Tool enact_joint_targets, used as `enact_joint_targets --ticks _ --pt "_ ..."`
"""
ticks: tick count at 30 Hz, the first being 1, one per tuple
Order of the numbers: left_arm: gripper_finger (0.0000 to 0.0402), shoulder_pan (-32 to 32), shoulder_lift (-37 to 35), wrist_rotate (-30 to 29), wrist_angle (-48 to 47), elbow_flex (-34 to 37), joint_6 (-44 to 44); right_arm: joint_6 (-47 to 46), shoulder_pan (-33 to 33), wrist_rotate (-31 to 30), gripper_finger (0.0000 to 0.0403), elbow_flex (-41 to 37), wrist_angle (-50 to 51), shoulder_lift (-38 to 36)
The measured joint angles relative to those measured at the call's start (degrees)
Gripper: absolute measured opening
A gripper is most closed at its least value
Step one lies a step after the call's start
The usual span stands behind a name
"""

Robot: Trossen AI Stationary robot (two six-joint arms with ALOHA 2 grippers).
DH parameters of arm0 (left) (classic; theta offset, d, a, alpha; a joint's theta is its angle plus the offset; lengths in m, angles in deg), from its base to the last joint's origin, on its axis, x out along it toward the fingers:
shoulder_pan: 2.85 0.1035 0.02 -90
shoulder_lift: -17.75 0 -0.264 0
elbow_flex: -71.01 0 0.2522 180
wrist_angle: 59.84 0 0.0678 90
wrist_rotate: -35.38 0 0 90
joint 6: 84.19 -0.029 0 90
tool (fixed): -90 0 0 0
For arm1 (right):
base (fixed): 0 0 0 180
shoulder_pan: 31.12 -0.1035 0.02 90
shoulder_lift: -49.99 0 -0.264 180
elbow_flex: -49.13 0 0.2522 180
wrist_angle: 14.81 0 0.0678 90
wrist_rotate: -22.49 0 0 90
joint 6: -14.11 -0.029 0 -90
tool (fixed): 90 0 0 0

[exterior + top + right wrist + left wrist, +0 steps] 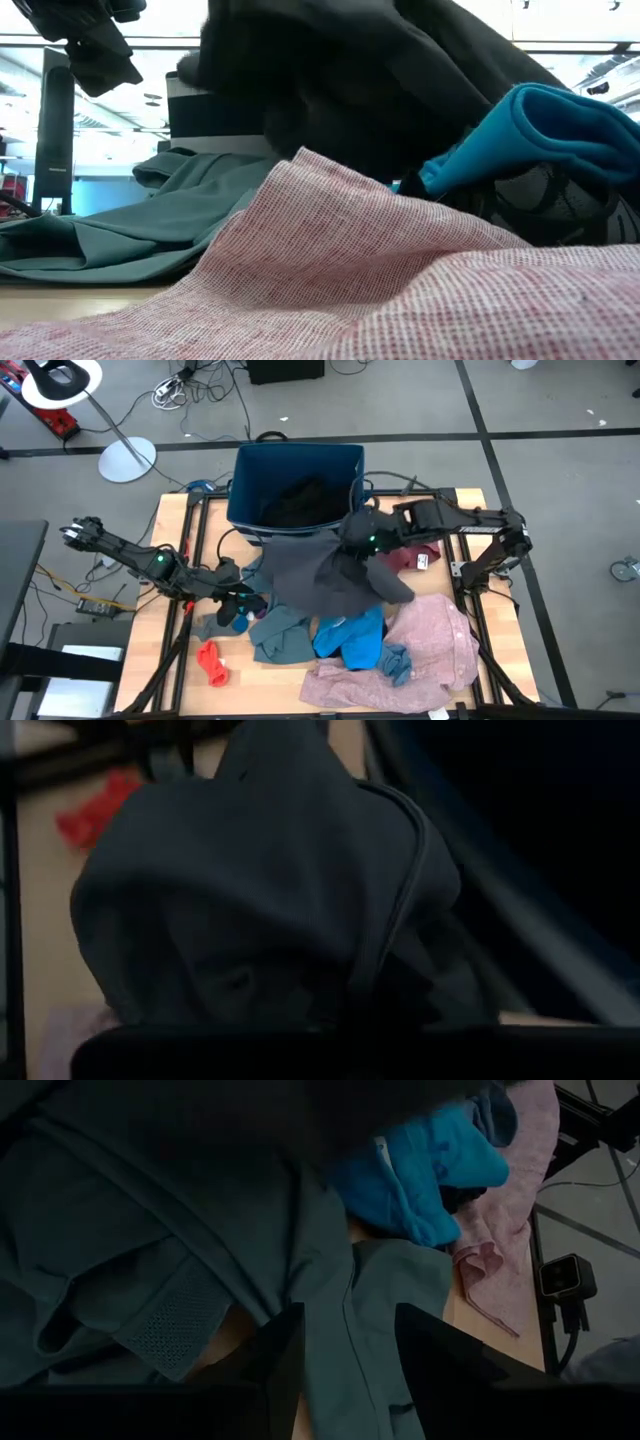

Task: Sort clothes
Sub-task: Put the dark gray shorts into the blue bin

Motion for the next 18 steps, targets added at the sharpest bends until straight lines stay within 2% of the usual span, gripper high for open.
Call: enact_joint_targets --ticks 9,18 --pt "0.0163 0.0 0.0 0.0 0.0 0.0 0.0 3.9 3.5 -0.5 0.0026 9.5 -3.4 0.0" --pt "0.0163 0.0 0.0 0.0 0.0 0.0 0.0 8.7 8.9 -0.5 0.0026 12.5 -18.4 -0.1"
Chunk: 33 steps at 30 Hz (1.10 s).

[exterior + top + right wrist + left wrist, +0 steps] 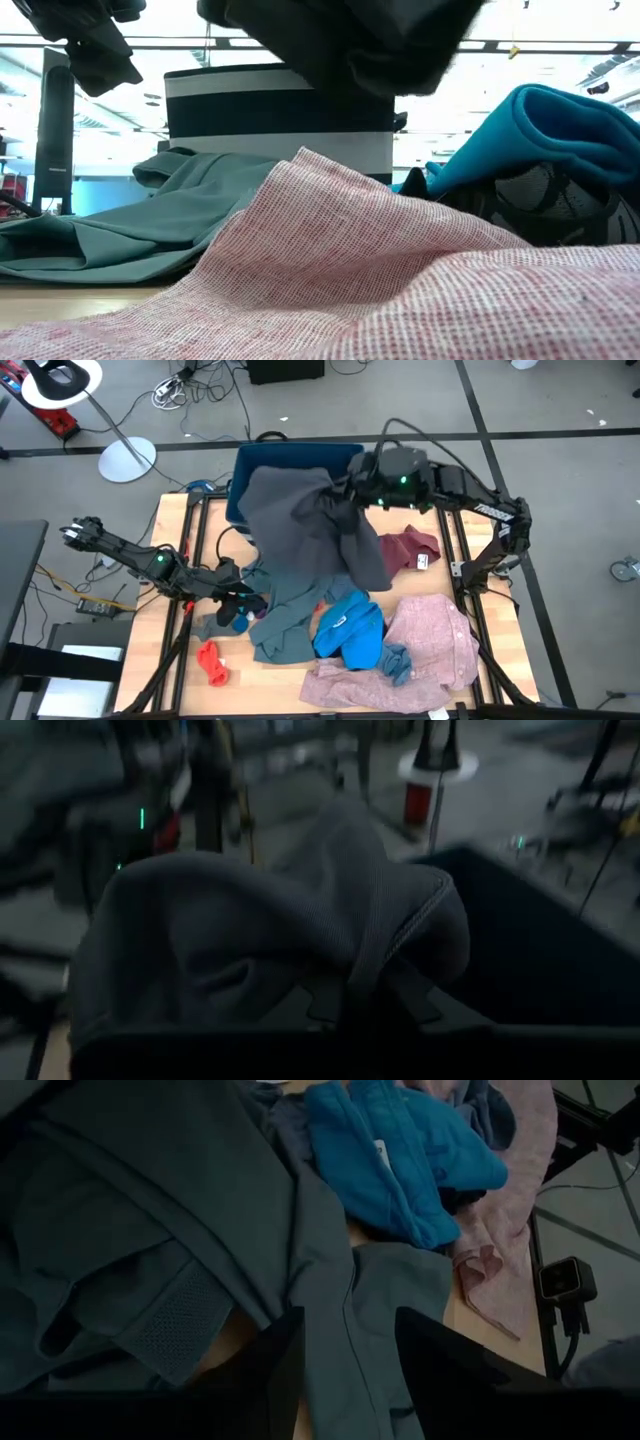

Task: Sort clothes
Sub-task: Put the dark gray shorts into the blue bin

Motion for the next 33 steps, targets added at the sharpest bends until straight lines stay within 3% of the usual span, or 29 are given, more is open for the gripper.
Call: enact_joint_targets --ticks 14,22,33 --pt "0.0163 0.0 0.0 0.0 0.0 0.0 0.0 8.8 9.0 -0.2 0.0032 0.1 -31.0 0.0" --pt "0.0163 0.0 0.0 -0.4 -0.2 0.0 0.0 9.1 14.8 3.7 0.0025 -0.2 -29.6 2.1" --pt "0.0163 0.0 0.0 -4.0 0.1 0.0 -1.5 9.4 16.0 12.6 0.0025 -0.3 -28.6 10.7"
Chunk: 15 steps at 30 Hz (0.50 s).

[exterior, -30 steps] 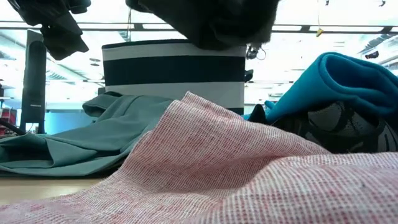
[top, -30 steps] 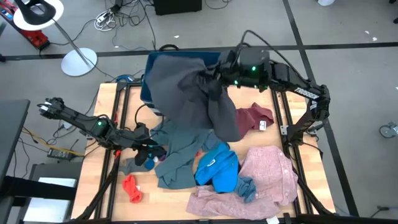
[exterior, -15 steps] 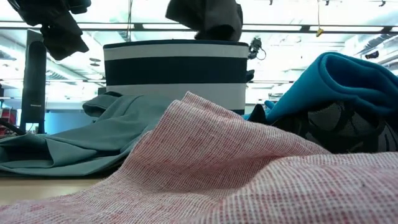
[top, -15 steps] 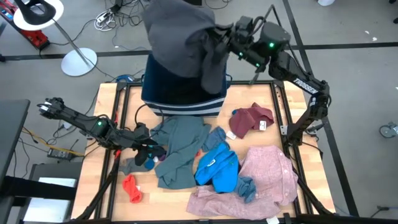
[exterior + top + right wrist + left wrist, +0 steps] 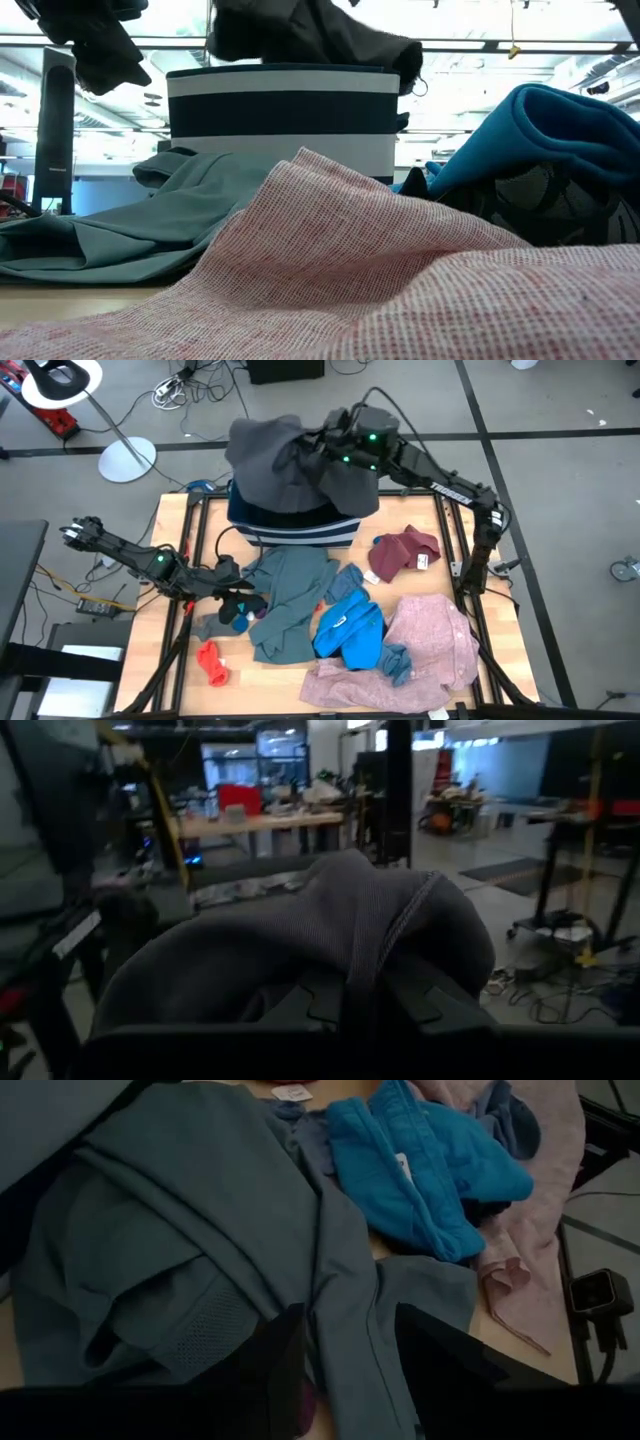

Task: Sort clothes
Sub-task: Put the dark gray shorts into the blue bin

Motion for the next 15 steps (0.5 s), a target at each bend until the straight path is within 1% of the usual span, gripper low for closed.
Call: enact_joint_targets --ticks 3,6,10,13,15 --pt "0.0163 0.0 0.0 0.0 0.2 0.0 0.0 0.6 0.3 0.3 0.0025 0.0 1.7 1.0" --pt "0.0163 0.0 0.0 -0.1 0.3 0.0 0.0 0.4 0.8 -0.4 0.0025 0.0 7.6 1.5" --pt "0.0163 0.0 0.0 -0.2 0.4 0.0 0.0 0.1 1.2 -0.5 0.0025 -0.1 17.7 1.7" --pt "0.0163 0.0 0.0 -0.2 0.4 0.0 0.0 -0.1 1.3 -1.8 0.0027 -1.0 21.2 1.7" --pt "0.0163 0.0 0.0 -0.2 0.4 0.0 0.0 -0.1 1.4 -2.6 0.0038 -1.1 23.9 1.7"
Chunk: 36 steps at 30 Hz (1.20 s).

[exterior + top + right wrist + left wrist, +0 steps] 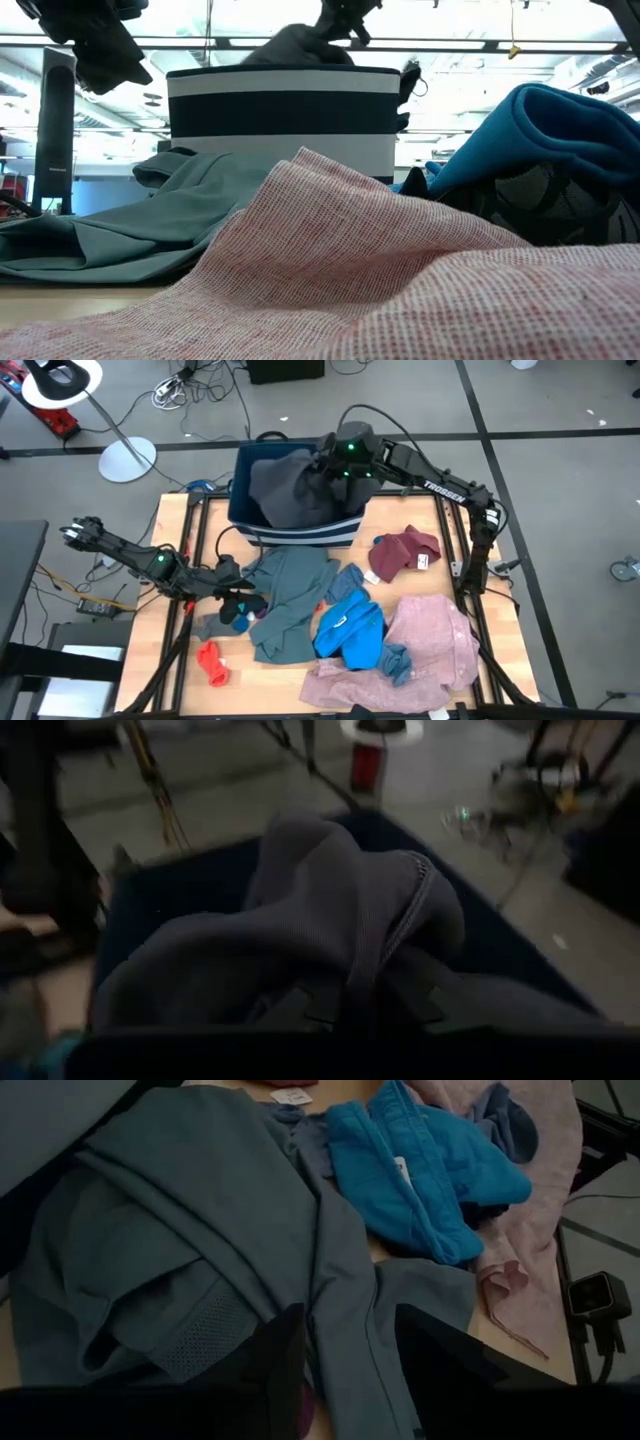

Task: Sort clothes
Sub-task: Put the dark gray shorts into the blue bin, then put the blue underwear into the blue bin

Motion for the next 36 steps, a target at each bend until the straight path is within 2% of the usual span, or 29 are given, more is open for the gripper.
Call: enact_joint_targets --ticks 14,21,27,31,36 --pt "0.0163 0.0 0.0 0.0 0.6 0.0 0.0 -3.1 -0.2 -0.3 0.013 0.0 4.3 2.6" --pt "0.0163 0.0 0.0 0.0 0.4 0.0 0.0 -1.9 -0.2 -0.3 0.0176 0.5 7.2 -1.0" --pt "0.0163 0.0 0.0 0.0 0.6 0.0 0.0 -3.8 -0.9 1.3 0.0187 0.5 15.5 -7.0" --pt "0.0163 0.0 0.0 0.3 0.9 0.0 0.0 -6.0 -3.5 2.9 0.0185 0.6 22.7 -10.0" --pt "0.0163 0.0 0.0 0.5 0.9 0.0 -0.3 -8.8 -9.0 -0.4 0.0186 0.6 28.8 -11.4"
